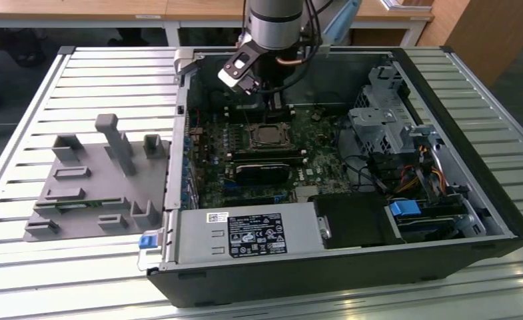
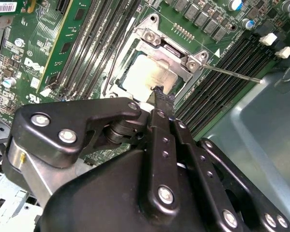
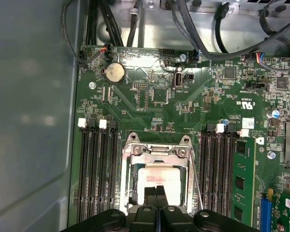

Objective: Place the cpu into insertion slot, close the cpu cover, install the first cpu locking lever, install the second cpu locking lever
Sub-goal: 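Install the first cpu locking lever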

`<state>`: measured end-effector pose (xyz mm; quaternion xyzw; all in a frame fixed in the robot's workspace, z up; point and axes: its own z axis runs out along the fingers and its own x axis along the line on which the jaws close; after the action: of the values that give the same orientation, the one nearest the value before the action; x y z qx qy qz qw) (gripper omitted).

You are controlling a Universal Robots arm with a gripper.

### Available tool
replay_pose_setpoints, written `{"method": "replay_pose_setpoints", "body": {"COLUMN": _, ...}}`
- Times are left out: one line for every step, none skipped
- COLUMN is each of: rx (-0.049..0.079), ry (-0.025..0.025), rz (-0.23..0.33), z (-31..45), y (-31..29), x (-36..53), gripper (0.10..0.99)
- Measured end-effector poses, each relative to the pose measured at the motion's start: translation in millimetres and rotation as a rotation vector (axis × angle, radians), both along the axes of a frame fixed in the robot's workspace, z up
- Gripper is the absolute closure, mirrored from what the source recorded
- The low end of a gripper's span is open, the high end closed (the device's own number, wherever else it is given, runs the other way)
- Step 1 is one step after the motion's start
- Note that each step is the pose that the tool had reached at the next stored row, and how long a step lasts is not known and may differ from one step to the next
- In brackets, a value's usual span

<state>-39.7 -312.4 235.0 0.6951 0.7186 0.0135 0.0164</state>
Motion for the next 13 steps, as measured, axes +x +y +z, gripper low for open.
{"method": "replay_pose_setpoints", "body": {"rx": 0.000, "ry": -0.0001, "rz": 0.000, "z": 0.3, "y": 0.0, "x": 0.0, "gripper": 0.980}}
{"method": "replay_pose_setpoints", "body": {"rx": 0.000, "ry": -0.0002, "rz": 0.000, "z": 0.4, "y": 0.1, "x": -0.2, "gripper": 0.980}}
{"method": "replay_pose_setpoints", "body": {"rx": 0.000, "ry": -0.0003, "rz": 0.000, "z": 0.6, "y": 0.1, "x": -0.3, "gripper": 0.980}}
{"method": "replay_pose_setpoints", "body": {"rx": 0.000, "ry": -0.0002, "rz": 0.000, "z": 1.0, "y": 0.0, "x": -0.3, "gripper": 0.980}}
{"method": "replay_pose_setpoints", "body": {"rx": 0.000, "ry": -0.0003, "rz": 0.000, "z": 1.2, "y": 0.1, "x": -0.3, "gripper": 0.980}}
{"method": "replay_pose_setpoints", "body": {"rx": 0.000, "ry": -0.0003, "rz": 0.000, "z": 1.3, "y": 0.1, "x": -0.2, "gripper": 0.980}}
{"method": "replay_pose_setpoints", "body": {"rx": 0.000, "ry": -0.0003, "rz": 0.000, "z": 1.6, "y": 0.0, "x": -0.2, "gripper": 0.980}}
{"method": "replay_pose_setpoints", "body": {"rx": 0.000, "ry": -0.0001, "rz": 0.000, "z": 2.0, "y": 0.0, "x": -0.3, "gripper": 0.980}}
{"method": "replay_pose_setpoints", "body": {"rx": 0.000, "ry": -0.0001, "rz": 0.000, "z": 2.3, "y": 0.0, "x": -0.3, "gripper": 0.980}}
{"method": "replay_pose_setpoints", "body": {"rx": 0.000, "ry": -0.0002, "rz": 0.000, "z": 2.6, "y": 0.0, "x": -0.3, "gripper": 0.980}}
{"method": "replay_pose_setpoints", "body": {"rx": 0.000, "ry": -0.0002, "rz": 0.000, "z": 3.1, "y": 0.0, "x": -0.3, "gripper": 0.980}}
{"method": "replay_pose_setpoints", "body": {"rx": 0.000, "ry": -0.0002, "rz": 0.000, "z": 3.8, "y": 0.0, "x": -0.3, "gripper": 0.980}}
{"method": "replay_pose_setpoints", "body": {"rx": 0.000, "ry": -0.0002, "rz": 0.000, "z": 4.5, "y": 0.0, "x": -0.3, "gripper": 0.980}}
